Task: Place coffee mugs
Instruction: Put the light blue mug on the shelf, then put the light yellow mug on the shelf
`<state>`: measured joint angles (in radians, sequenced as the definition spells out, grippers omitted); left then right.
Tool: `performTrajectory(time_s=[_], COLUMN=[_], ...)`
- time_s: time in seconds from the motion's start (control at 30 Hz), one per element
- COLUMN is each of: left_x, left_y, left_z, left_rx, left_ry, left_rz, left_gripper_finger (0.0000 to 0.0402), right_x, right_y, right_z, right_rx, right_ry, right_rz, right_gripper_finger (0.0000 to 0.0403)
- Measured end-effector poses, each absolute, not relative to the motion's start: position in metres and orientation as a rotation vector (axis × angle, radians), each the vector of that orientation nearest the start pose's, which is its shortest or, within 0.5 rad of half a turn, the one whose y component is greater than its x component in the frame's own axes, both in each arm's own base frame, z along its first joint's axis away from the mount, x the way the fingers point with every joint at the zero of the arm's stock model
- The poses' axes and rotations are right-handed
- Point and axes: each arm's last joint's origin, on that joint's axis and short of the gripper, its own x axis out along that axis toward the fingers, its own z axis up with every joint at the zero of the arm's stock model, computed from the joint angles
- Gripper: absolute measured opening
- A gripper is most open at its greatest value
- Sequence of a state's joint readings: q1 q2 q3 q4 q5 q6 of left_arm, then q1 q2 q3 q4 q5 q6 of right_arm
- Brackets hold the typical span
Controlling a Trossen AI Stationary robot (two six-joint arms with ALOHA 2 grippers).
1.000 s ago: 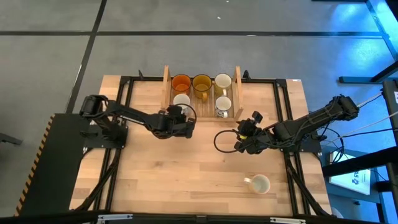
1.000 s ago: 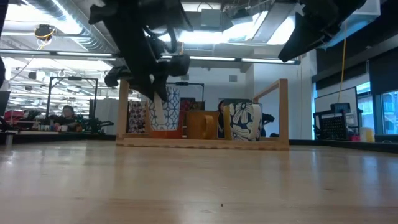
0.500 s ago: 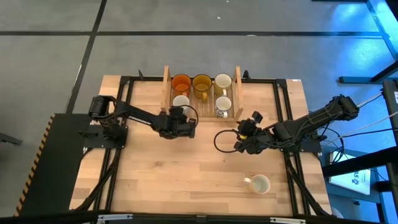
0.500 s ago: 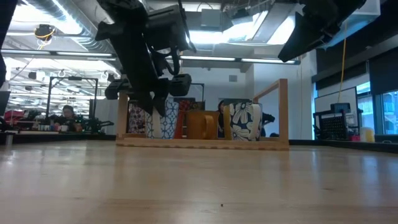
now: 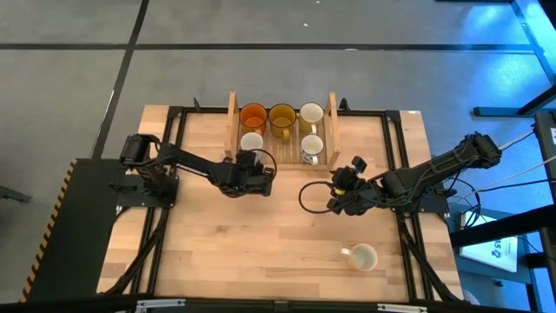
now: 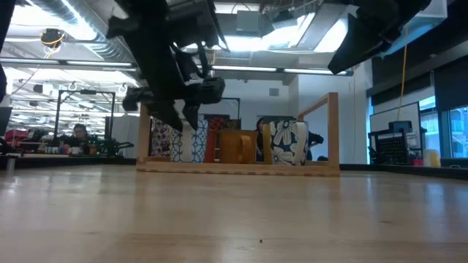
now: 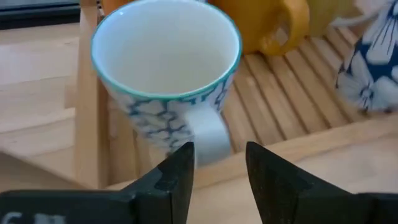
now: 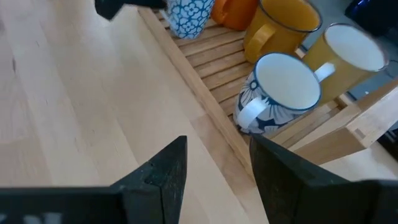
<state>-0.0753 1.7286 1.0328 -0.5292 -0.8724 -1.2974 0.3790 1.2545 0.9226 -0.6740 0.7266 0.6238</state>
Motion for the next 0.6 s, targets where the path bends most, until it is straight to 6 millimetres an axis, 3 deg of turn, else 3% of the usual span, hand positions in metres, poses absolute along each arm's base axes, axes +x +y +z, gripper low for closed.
performTrajectory(time_s=[0.47,0.6], left_x=[0.295,0.285], left_y=[-0.017,-0.025], left_z=[0.234,0.255], left_rx=[-0.377,-0.280], left_ry=[0.507,0.522], left_rz=[0.997,0.878], left_gripper_finger=[0.0142,0.0142], right_x=[0.227,0.234], right_y=[0.071,0.076], right_z=[0.255,0.258], right_rx=[0.065,0.172], right_ry=[0.727,0.717], right_rz=[-0.534,-0.414], right_gripper_finger=[0.0160,0.0160])
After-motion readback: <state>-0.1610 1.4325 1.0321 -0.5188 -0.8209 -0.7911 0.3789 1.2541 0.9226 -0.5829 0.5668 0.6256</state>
